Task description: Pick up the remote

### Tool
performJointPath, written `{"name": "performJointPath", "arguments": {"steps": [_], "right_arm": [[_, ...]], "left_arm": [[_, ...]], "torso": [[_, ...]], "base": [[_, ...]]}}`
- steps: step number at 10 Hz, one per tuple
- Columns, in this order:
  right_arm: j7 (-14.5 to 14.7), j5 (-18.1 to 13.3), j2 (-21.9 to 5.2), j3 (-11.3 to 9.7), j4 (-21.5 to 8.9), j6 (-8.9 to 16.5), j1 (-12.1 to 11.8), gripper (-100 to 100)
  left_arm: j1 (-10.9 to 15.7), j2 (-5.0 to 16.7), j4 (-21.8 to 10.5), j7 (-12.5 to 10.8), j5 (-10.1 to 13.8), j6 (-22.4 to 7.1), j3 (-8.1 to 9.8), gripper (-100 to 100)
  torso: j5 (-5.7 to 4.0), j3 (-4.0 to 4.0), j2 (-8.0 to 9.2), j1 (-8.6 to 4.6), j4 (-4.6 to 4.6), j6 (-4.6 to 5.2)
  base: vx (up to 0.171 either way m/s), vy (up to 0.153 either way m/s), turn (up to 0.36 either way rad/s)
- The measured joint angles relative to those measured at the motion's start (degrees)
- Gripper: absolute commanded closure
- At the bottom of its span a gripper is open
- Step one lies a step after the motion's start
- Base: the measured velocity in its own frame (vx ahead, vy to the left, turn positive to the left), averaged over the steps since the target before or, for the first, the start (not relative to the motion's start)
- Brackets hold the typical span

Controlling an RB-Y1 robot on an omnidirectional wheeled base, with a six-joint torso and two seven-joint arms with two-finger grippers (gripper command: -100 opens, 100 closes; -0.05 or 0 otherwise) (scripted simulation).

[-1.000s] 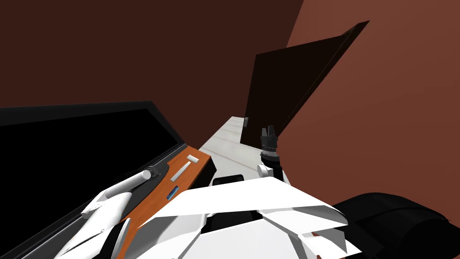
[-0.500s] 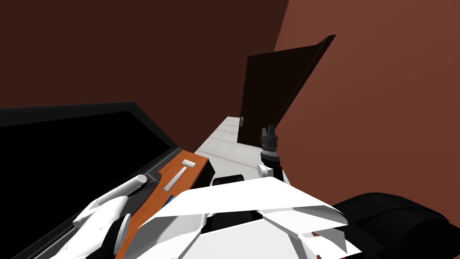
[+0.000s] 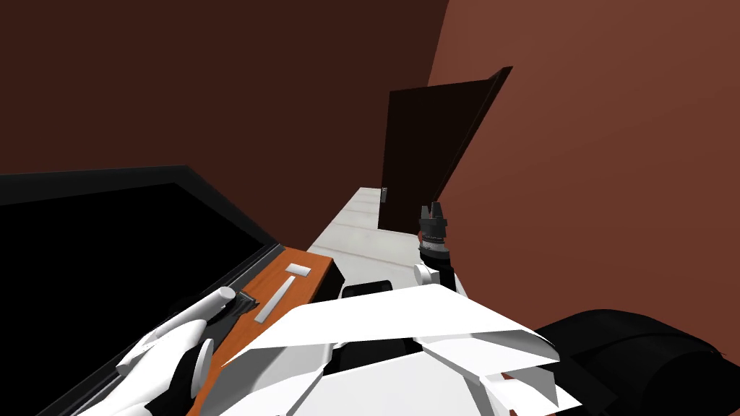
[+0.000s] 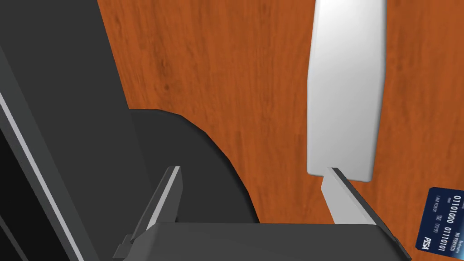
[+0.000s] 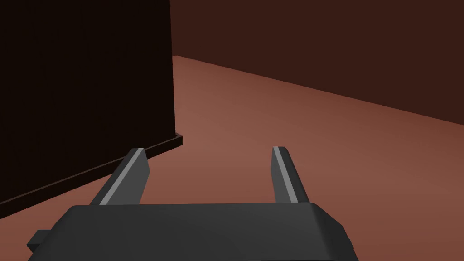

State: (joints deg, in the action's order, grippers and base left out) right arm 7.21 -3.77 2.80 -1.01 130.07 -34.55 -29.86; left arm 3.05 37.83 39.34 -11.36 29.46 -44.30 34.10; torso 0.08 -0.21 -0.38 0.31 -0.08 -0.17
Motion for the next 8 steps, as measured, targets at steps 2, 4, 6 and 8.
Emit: {"name": "performJointPath", "arguments": {"steps": [2,4,6,8], "right_arm": [[0.0,0.0,0.0,0.0,0.0,0.0,0.0,0],[0.0,0.0,0.0,0.0,0.0,0.0,0.0,0],[0.0,0.0,0.0,0.0,0.0,0.0,0.0,0],[0.0,0.0,0.0,0.0,0.0,0.0,0.0,0]], "left_arm": [[2.9,0.7,-8.7,0.1,0.4,-0.5,1.32,-100],[1.6,-0.3,-8.2,-1.2,0.0,-2.2,1.94,-100],[0.6,-1.0,-6.7,-2.5,-0.2,-3.8,2.58,-100],[0.5,-1.6,-8.1,-3.7,-0.4,-5.9,3.66,-100]], "torso": [[0.03,-0.07,-0.13,0.10,-0.02,0.07],[0.00,0.01,0.02,-0.07,0.00,-0.03],[-0.04,0.02,0.03,-0.14,0.01,0.03],[0.01,-0.03,-0.05,0.05,-0.01,0.00]], "base": [[0.043,0.069,-0.193],[0.000,0.009,0.022],[0.025,0.038,-0.182],[0.018,0.049,-0.037]]}}
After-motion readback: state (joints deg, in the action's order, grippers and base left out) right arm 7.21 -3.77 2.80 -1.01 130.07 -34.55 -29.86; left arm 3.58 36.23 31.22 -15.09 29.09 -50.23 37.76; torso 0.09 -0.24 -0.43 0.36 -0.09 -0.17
